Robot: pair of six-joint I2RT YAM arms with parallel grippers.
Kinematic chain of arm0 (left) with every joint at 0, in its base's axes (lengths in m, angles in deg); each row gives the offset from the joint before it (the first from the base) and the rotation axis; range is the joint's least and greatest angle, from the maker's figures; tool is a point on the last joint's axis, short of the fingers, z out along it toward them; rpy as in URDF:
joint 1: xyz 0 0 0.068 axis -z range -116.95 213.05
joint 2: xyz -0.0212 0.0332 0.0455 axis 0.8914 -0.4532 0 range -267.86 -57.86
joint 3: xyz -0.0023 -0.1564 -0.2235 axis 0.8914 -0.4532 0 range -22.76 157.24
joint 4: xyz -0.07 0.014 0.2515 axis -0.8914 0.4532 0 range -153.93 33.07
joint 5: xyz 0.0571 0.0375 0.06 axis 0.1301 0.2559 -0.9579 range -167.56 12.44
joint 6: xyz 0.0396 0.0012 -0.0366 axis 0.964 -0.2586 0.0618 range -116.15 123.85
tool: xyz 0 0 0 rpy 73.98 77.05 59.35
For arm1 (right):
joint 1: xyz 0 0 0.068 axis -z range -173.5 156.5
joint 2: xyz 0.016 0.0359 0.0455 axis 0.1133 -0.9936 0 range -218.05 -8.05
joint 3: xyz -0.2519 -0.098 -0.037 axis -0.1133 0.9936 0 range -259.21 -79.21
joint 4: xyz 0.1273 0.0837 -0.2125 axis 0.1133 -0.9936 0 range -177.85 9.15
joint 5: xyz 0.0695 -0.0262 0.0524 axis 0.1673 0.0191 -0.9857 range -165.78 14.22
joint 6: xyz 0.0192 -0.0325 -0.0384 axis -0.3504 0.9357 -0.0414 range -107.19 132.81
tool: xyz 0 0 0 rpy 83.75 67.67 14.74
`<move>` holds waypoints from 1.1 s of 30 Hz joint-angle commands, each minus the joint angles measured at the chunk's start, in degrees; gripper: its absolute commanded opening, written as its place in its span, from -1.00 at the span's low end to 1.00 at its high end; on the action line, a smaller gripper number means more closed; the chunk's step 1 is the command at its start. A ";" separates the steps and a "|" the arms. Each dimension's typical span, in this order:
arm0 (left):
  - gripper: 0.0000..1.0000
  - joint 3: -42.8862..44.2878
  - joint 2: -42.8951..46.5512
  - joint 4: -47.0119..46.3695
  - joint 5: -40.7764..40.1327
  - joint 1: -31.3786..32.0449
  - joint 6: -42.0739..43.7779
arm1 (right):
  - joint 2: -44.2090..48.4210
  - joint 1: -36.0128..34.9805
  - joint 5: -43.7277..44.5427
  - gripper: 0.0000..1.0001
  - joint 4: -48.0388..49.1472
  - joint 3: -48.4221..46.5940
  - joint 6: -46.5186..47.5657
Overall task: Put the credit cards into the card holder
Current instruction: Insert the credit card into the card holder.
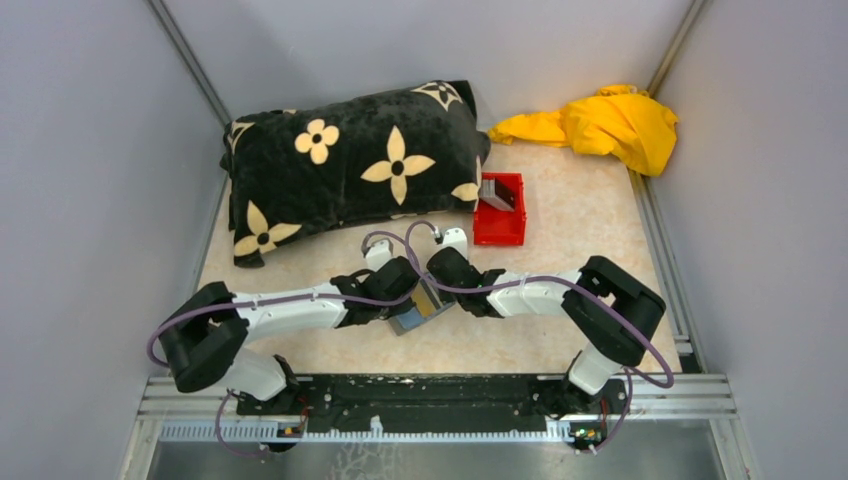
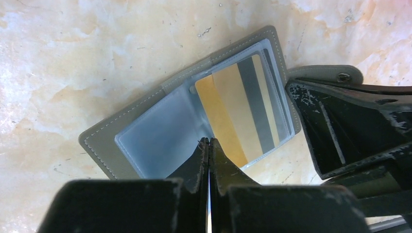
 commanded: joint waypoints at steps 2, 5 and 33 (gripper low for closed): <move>-1.00 -0.82 -1.45 -1.61 1.02 0.42 1.81 | -2.06 -1.09 -1.93 -0.91 -2.38 0.01 -0.53; -1.00 -1.12 -2.16 -1.59 1.01 0.50 1.64 | -2.04 -1.07 -2.07 -0.91 -2.30 0.01 -0.54; -1.00 -2.87 -7.65 -13.58 2.89 0.90 2.48 | -2.07 -1.07 -2.82 -0.91 -2.18 0.26 -0.51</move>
